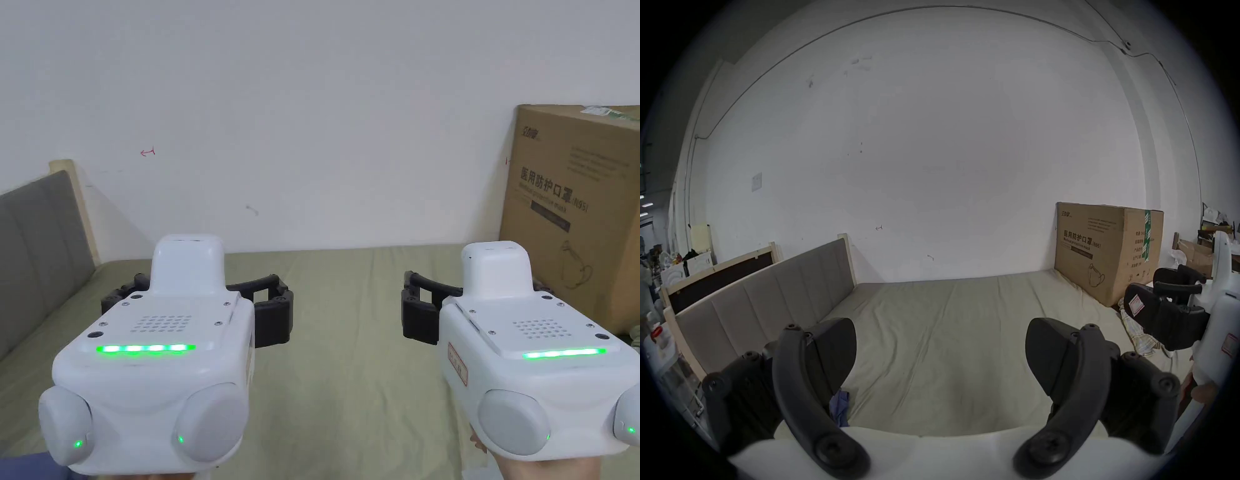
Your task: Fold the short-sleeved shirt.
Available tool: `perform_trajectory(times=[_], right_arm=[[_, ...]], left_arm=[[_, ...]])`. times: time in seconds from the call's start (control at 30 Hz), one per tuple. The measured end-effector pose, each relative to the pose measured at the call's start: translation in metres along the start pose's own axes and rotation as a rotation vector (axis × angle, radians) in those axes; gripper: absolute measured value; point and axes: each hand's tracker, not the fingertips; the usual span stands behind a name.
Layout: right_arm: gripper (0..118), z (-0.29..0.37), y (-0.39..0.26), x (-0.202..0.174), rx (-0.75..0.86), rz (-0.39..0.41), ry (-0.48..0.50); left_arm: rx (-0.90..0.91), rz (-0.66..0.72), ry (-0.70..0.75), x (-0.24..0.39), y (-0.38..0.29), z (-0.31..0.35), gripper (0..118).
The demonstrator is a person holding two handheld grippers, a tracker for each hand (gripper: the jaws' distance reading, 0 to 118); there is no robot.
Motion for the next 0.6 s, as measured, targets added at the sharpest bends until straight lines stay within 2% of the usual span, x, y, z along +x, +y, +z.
perform_trajectory(times=[0.23, 0.6], right_arm=[[84, 0.0015, -0.001, -0.0006, 0.0, 0.0, 0.0], [84, 0.0025, -0.0045, -0.0007, -0.007, 0.001, -0.003]], left_arm=[[0.061, -0.017, 0.021, -0.001, -0.0039, 0.0046, 108], [0.042, 0.008, 0.008, -0.0049, -0.0047, 0.0033, 108]])
